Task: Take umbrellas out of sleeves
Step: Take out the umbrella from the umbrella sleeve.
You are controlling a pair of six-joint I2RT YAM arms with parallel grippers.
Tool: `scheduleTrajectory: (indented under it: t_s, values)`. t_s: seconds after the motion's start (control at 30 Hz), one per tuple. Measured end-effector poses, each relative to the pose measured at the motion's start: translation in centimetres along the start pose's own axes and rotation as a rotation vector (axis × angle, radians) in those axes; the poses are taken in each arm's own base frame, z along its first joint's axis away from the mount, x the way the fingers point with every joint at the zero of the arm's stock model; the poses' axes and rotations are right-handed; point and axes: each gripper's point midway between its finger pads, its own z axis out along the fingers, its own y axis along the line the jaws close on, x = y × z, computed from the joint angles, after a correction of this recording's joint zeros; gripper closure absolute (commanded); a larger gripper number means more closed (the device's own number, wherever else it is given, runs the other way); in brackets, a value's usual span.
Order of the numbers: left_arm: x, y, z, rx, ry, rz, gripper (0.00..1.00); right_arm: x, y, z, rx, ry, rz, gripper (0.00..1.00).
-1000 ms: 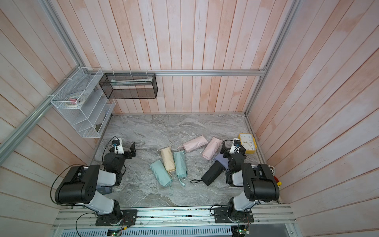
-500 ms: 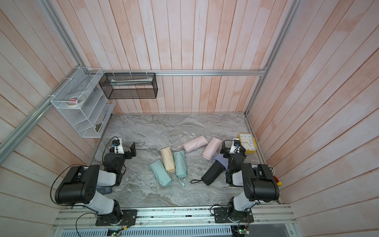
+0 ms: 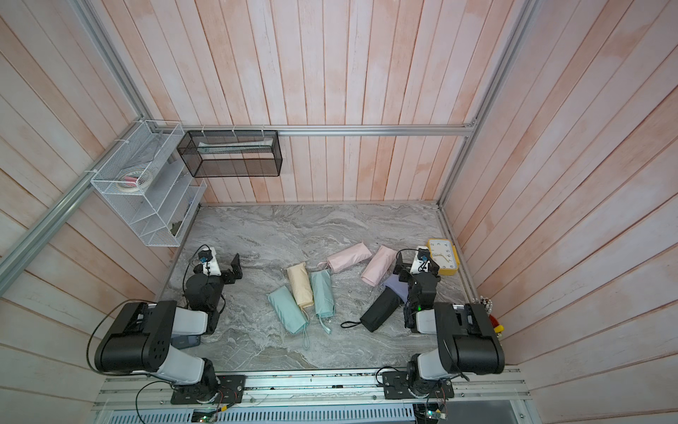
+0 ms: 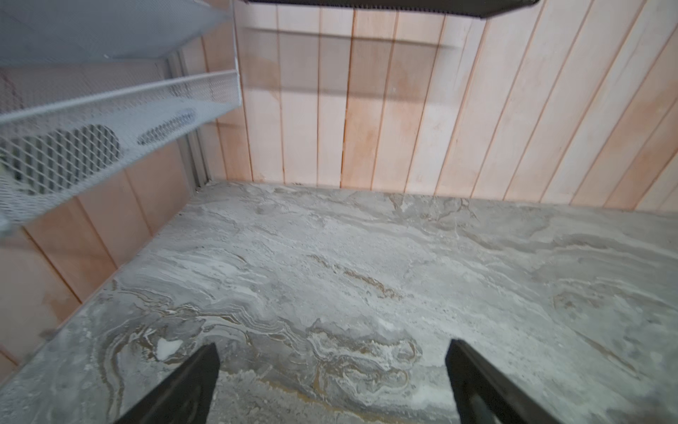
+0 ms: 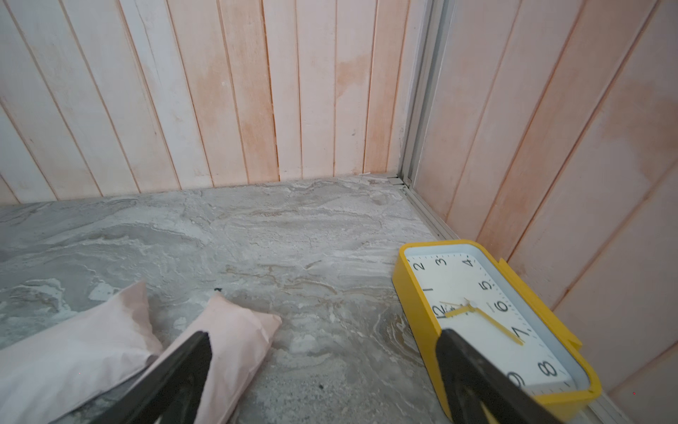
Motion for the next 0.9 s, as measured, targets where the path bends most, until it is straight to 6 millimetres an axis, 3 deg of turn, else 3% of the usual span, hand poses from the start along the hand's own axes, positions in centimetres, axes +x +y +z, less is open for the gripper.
scheduleTrajectory:
  t_s: [0.13, 0.23, 0.33, 0.43, 0.53, 0.67, 0.77, 0.9]
  values:
    - [-5.9, -2.8, -1.0, 0.003, -0.084, 0.008, 0.00, -8.0, 4.7, 0.4, -0.085, -0.079, 0.010, 0.02]
    - [-11.3, -6.2, -2.0, 0.064, -0.131, -0.008, 0.00, -12.3, 9.4, -1.8, -0.190, -0.111, 0.046, 0.02]
    - [-15.2, -9.1, -3.8, 0.156, -0.126, -0.079, 0.00, -13.3, 12.2, -3.9, -0.295, -0.054, 0.125, 0.02]
    - [-16.2, -10.7, -5.5, 0.253, -0.057, -0.181, 0.00, -11.7, 13.5, -5.0, -0.386, 0.065, 0.190, 0.02]
    - [-14.2, -11.9, -6.8, 0.325, 0.078, -0.292, 0.00, -8.5, 16.0, -6.7, -0.524, 0.225, 0.224, 0.02]
    - [-8.6, -13.9, -8.7, 0.388, 0.324, -0.398, 0.00, -3.4, 18.4, -9.0, -0.606, 0.452, 0.268, 0.02]
    - [-4.0, -15.2, -10.3, 0.407, 0.517, -0.423, 0.00, 0.0, 19.0, -10.4, -0.603, 0.617, 0.298, 0.02]
    - [1.4, -15.8, -12.0, 0.396, 0.719, -0.422, 0.00, 1.9, 18.8, -11.5, -0.576, 0.735, 0.391, 0.02]
